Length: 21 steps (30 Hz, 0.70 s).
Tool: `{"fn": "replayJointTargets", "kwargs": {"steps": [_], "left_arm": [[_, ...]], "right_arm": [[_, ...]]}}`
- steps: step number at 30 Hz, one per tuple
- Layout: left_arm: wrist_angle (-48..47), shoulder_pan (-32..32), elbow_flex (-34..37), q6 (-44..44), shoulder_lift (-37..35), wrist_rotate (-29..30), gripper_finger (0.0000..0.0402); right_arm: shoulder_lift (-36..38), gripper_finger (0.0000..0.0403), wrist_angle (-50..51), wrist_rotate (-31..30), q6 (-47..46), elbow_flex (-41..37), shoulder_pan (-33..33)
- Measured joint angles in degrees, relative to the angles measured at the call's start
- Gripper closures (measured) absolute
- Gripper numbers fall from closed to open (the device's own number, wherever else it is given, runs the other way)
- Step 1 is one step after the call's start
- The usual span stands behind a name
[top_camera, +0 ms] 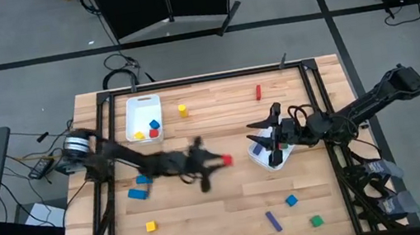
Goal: Sort blocks by size
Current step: Put the red square block into the left white bin
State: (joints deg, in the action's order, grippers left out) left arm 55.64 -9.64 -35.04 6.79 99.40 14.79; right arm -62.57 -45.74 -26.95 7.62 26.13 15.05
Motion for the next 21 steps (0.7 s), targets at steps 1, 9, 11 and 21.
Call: {"fn": "replayJointTargets", "kwargs": {"steps": [1,9,11,21], "left_arm": [[-0.2,0.7,2.7,0.9,-3.4,1.9,0.0283],[-11.7,8.8,16.7,3.9,-31.0,14.8,0.0283],[-18.3,12.1,17.1,3.9,-37.0,15.7,0.0283],[-54.4,26.5,12.3,10.2,-56.4,15.5,0.0283]], "right_arm": [[0.0,0.0244,-0.1,0.0,-0.1,0.0,-0.3],[0.0,0.0244,-0.1,-0.1,0.4,0.0,-5.5],[0.0,0.0244,-0.2,-0.2,1.8,0.0,-8.1],[-0.1,0.0244,-4.4,-0.6,-2.1,0.0,-23.6]]}}
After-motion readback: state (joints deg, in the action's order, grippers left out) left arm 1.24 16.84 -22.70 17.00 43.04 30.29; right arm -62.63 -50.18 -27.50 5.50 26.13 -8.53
